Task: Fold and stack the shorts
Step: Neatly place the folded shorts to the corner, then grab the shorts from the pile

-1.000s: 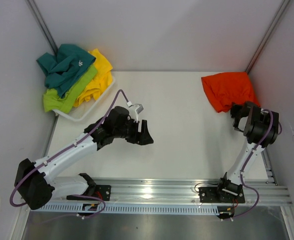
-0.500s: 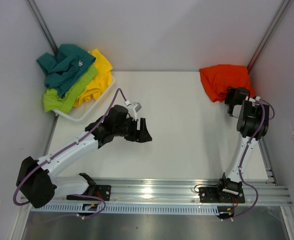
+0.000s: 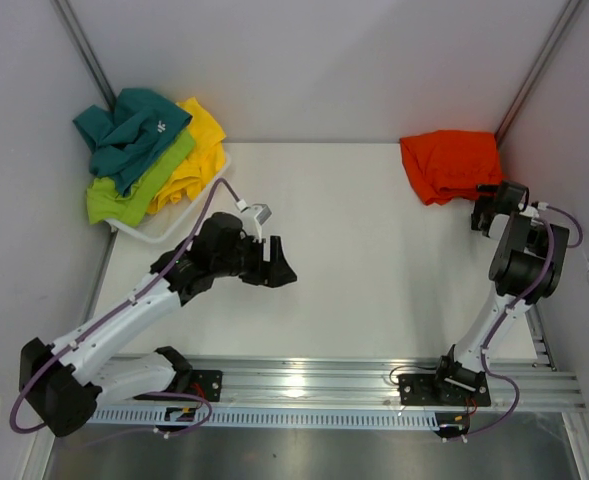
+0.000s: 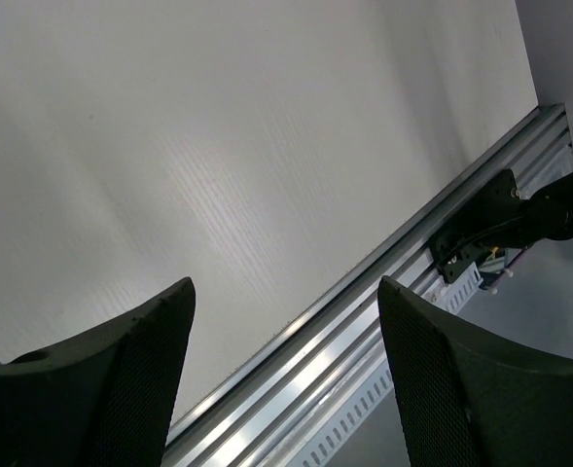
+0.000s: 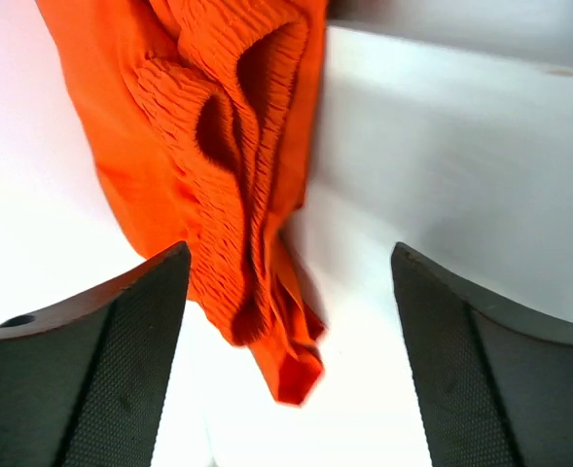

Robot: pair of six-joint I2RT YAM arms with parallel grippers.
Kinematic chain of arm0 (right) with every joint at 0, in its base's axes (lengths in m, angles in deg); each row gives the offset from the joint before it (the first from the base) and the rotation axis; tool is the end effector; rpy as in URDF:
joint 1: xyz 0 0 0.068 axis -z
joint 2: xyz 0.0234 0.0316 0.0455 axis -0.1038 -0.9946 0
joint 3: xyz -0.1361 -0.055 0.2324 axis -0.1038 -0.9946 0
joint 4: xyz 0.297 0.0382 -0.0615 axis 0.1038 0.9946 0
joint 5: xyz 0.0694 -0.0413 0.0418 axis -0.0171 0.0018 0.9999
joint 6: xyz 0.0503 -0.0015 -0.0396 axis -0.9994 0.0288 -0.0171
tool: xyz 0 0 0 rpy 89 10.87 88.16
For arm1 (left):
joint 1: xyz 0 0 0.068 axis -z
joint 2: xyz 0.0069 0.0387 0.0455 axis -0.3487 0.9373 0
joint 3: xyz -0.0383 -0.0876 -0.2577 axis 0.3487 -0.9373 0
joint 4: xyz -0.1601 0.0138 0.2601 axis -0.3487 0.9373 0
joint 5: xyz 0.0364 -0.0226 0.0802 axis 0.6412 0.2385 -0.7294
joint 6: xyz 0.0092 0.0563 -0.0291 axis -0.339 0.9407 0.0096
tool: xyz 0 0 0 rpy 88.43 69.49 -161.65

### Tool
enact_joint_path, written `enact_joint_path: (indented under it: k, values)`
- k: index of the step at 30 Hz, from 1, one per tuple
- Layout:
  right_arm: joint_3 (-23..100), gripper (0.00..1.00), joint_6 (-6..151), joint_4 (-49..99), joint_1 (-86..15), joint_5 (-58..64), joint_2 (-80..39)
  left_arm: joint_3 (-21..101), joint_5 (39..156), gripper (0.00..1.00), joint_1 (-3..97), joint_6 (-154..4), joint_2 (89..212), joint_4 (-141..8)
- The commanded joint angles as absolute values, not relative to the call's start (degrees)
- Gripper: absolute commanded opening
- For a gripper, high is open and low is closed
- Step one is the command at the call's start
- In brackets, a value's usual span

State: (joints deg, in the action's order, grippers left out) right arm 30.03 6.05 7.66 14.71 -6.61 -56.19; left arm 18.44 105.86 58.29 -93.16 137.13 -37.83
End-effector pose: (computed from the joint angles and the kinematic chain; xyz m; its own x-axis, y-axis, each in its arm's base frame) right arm 0.4478 -0.1711 0.0999 0.2207 0.9388 -0.2644 0.5969 0.0843 0.7979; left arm 0.2181 -0.1877 0.2758 -0.7979 0.0231 -0.6024 0.4303 0.7217 -0.5422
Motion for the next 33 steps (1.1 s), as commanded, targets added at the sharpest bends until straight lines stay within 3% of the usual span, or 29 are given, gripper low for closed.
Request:
enact_joint_path:
  k: [1, 7, 12, 16, 22, 28, 33]
  values:
    - [29.32, 0.86, 13.19, 18.00, 16.36, -5.46, -49.12, 22.73, 102.65, 0.79, 57.23, -92.94, 132.42, -33.03]
    - [18.97, 0.88, 16.17, 17.33, 18.65, 6.23, -39.81, 26.78, 98.77, 0.84, 53.20, -93.55, 131.18, -27.83]
    - [11.14, 0.87, 20.22, 14.77, 11.99, 8.96, -31.64, 29.15, 95.18, 0.94, 48.01, -94.34, 130.39, -28.10]
    - [3.67, 0.85, 21.97, 10.38, 4.87, 9.94, -22.25, 30.56, 93.41, 0.96, 42.92, -95.83, 133.19, -28.10]
    - [4.71, 0.85, 33.40, 19.60, -8.65, 2.38, -13.18, 29.95, 96.14, 0.95, 31.14, -100.22, 138.46, -31.34]
    - [4.80, 0.85, 38.93, 22.24, -14.56, -1.05, -8.25, 29.50, 99.74, 0.93, 17.10, -105.67, 142.95, -39.33]
    - [2.26, 0.84, 41.14, 20.66, -20.01, -3.25, -7.89, 36.69, 96.17, 0.90, 12.50, -110.24, 149.19, -41.90]
